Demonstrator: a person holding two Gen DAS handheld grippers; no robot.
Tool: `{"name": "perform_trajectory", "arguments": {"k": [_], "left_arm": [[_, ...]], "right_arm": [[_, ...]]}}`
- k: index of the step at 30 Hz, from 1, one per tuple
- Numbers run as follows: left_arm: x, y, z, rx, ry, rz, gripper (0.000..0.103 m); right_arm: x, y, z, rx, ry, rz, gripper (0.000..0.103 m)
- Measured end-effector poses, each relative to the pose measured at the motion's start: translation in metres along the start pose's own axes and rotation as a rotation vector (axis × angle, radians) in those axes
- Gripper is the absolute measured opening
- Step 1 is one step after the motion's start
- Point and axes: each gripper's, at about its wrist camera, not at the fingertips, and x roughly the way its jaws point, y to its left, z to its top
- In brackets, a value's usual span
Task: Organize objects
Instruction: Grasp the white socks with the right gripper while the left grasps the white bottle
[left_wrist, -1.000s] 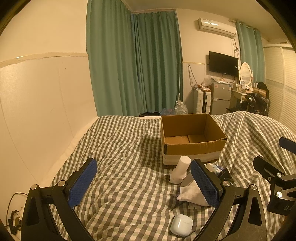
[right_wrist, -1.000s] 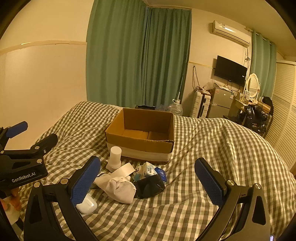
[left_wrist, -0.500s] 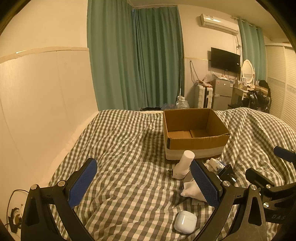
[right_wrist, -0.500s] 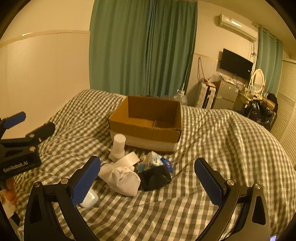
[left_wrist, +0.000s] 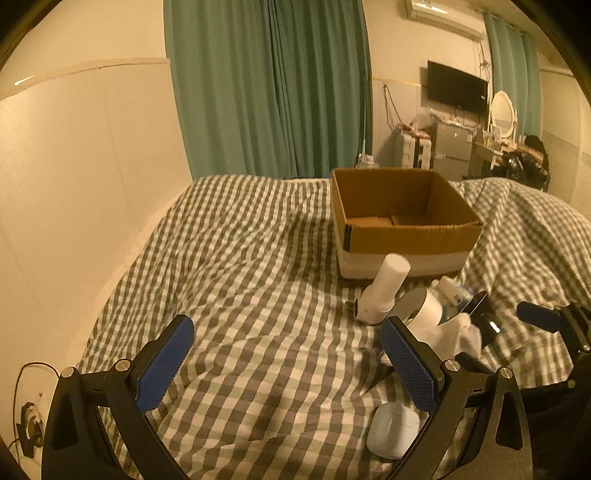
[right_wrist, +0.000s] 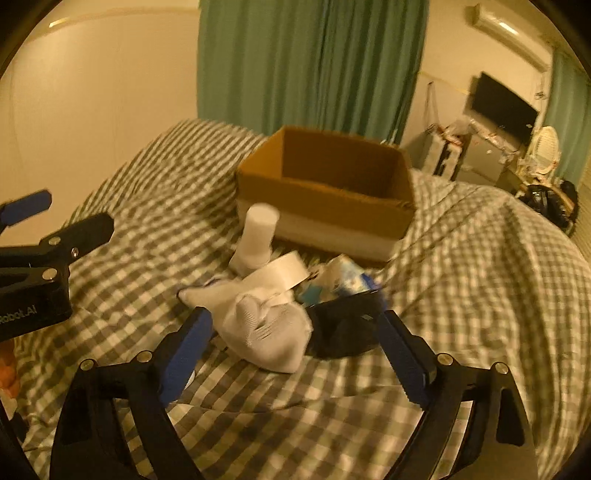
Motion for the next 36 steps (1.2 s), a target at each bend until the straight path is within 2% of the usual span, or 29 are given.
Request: {"name": "perform_trajectory", "arguments": {"k": [1, 3, 5, 10, 12, 15, 19, 24, 27, 32, 36], "left_arm": [[0.003, 0.000, -0.001, 0.001, 0.008, 0.001, 0.103], [0.009, 0.000, -0.002, 0.003, 0.021, 0.001, 0.103], [0.014, 0.000, -0.004, 0.004, 0.035, 0.002, 0.103], [0.024, -0.002, -0.003, 0.008, 0.059, -0.004, 0.103], [0.026, -0.003, 0.000, 0.011, 0.068, -0.017, 0.103], [0.029, -0.005, 0.009, 0.015, 0.062, -0.036, 0.103], [0.040, -0.016, 0.023, 0.026, 0.074, -0.066, 0.103], [0.067, -0.044, 0.036, 0.077, 0.093, -0.121, 0.103], [0.087, -0.063, 0.042, 0.109, 0.105, -0.129, 0.103], [0.115, -0.089, 0.046, 0.153, 0.113, -0.148, 0.103], [0.141, -0.098, 0.043, 0.170, 0.157, -0.152, 0.102]], "right_arm": [[0.005, 0.003, 0.000, -0.008, 0.012, 0.014, 0.088], [0.016, 0.008, -0.002, -0.029, 0.047, 0.039, 0.076], [0.026, 0.012, -0.004, -0.041, 0.082, 0.051, 0.059], [0.025, 0.009, -0.005, -0.040, 0.079, 0.090, 0.050], [0.014, 0.000, -0.001, -0.011, 0.046, 0.114, 0.049], [-0.009, -0.015, 0.010, 0.008, -0.025, 0.101, 0.049], [-0.025, -0.043, 0.031, 0.040, -0.074, 0.050, 0.049], [-0.020, -0.078, 0.047, 0.092, -0.078, 0.001, 0.049], [-0.009, -0.094, 0.052, 0.107, -0.064, -0.017, 0.049], [0.018, -0.112, 0.055, 0.124, -0.036, 0.003, 0.049], [0.032, -0.120, 0.054, 0.140, -0.025, 0.030, 0.049]]}}
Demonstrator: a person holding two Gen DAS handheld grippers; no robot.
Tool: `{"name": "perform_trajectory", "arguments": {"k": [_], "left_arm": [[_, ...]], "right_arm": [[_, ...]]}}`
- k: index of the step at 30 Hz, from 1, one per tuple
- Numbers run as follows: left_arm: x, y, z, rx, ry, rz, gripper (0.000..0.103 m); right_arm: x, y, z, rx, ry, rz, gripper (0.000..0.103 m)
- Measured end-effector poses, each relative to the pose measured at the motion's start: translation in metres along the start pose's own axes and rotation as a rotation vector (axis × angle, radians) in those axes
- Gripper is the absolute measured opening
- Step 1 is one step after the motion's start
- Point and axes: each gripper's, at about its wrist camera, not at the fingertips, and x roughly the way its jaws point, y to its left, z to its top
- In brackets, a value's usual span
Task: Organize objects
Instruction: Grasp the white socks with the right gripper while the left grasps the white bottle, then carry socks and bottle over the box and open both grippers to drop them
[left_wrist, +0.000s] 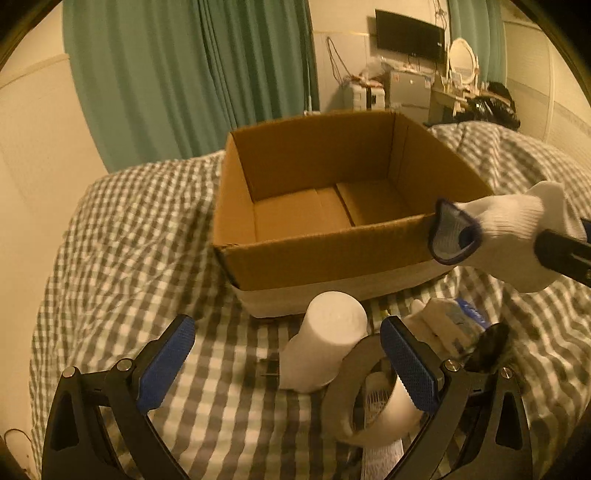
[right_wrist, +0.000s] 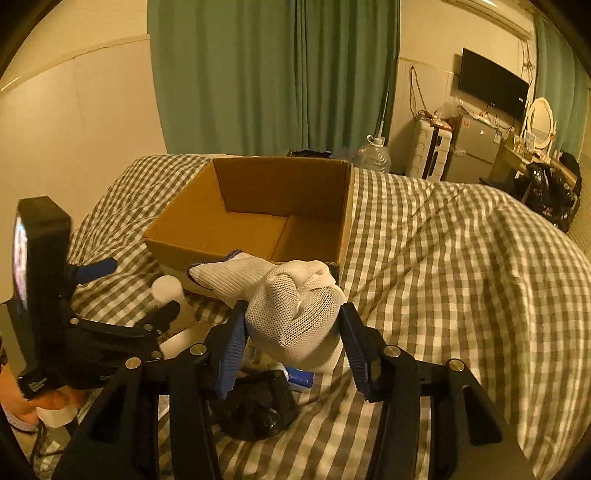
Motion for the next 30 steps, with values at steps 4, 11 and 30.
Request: {"name": "perform_trajectory", "arguments": {"k": [4, 11, 30], "left_arm": [[0.017, -0.002, 0.001, 0.001, 0.034, -0.021, 0.090], [0.028, -0.003, 0.002, -0.008, 0.079, -0.031, 0.034], [-0.078, 0.012, 0.038, 0.032, -0.081, -0.053, 0.032]], "right_arm": [[0.006, -0.004, -0.003, 0.015, 0.008, 0.024, 0.049], [0.010, -0.010, -0.008, 0.040, 0.021, 0.055, 0.049], [-0.051, 0.012, 0.012, -0.013, -0.081, -0.014, 0.049]]}}
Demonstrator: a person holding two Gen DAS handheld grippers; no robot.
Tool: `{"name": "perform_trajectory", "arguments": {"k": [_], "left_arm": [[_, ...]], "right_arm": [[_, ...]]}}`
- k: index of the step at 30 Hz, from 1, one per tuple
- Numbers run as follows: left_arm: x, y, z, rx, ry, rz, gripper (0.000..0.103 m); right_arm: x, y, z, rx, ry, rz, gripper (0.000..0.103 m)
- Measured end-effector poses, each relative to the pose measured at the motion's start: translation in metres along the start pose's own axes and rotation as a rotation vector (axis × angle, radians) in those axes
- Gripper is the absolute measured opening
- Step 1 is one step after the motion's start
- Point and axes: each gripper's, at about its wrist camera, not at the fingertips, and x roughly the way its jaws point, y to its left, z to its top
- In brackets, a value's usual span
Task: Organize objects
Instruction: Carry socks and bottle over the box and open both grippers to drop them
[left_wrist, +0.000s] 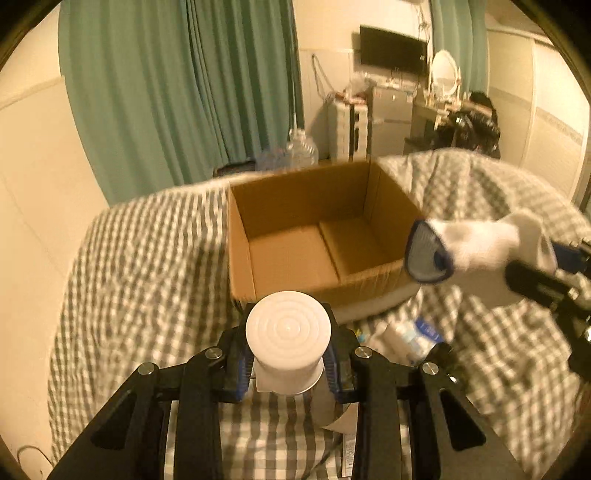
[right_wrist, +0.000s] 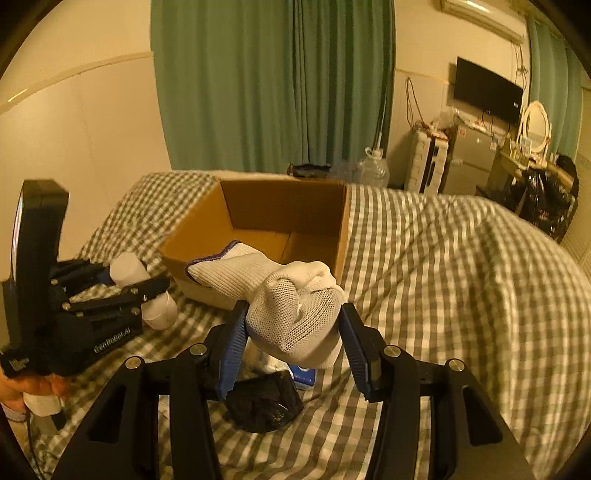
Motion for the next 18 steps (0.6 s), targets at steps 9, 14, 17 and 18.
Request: {"name": "perform_trajectory", "arguments": {"k": [9, 14, 17, 18], "left_arm": [[-0.048, 0.013, 0.077, 0.025, -0.135, -0.001, 0.032], [-0.032, 0.018, 0.112, 0.028, -0.146, 0.011, 0.032], [-0.008, 0.020, 0.122, 0.023, -0.122, 0.014, 0.032], [0.003, 0.021, 0.124, 0.015, -0.108, 0.006, 0.032]], "right_arm": [[-0.035, 0.010, 0.074, -0.076, -0.111, -0.046, 0.049], [-0.010, 0.014, 0.113, -0.107, -0.103, -0.072, 0.049], [0.018, 0.012, 0.125, -0.104, -0.076, -0.068, 0.049], [0.030, 0.012, 0.127, -0.100, -0.064, -0.066, 0.049]]}}
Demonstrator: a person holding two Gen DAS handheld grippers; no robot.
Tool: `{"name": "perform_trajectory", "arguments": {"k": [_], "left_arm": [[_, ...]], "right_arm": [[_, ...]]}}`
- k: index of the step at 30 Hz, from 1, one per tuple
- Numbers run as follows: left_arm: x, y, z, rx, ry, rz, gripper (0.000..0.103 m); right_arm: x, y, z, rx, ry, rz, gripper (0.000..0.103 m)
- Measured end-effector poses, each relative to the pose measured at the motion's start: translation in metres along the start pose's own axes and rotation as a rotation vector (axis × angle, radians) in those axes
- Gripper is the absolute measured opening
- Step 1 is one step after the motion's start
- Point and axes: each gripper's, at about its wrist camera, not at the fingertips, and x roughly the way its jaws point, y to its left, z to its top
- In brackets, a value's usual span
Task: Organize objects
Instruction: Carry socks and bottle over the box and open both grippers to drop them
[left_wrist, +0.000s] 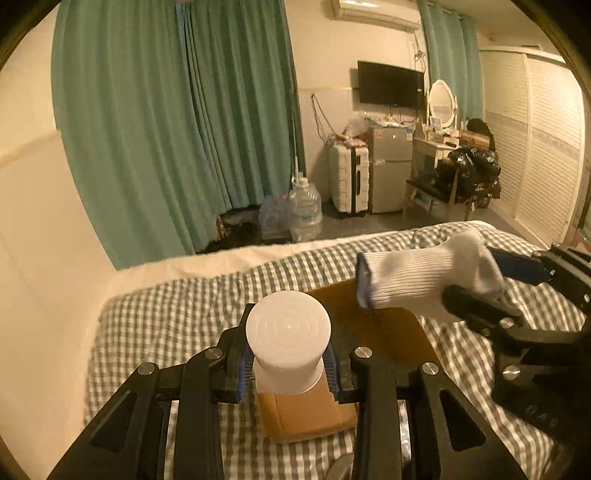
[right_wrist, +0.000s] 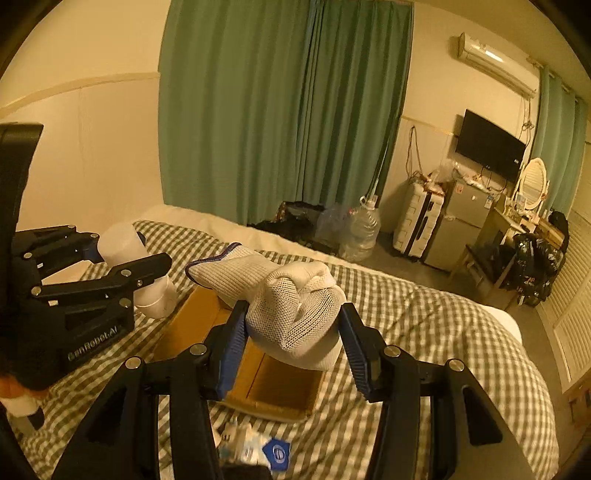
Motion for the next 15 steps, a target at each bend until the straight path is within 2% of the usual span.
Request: {"name": "perform_trajectory", "arguments": {"k": [8, 15], "left_arm": [[0.090, -0.003, -0.019, 0.005, 0.107, -0.019, 0.032], [0.133, -0.017, -0.040, 0.039, 0.145, -0.035, 0.032]], "right_arm": [[0.099, -0.005, -0.020, 0.020, 0.125, 0.032, 0.049], [0.143, -0.006, -0.044, 0.015, 0.179, 0.046, 0.049]]}}
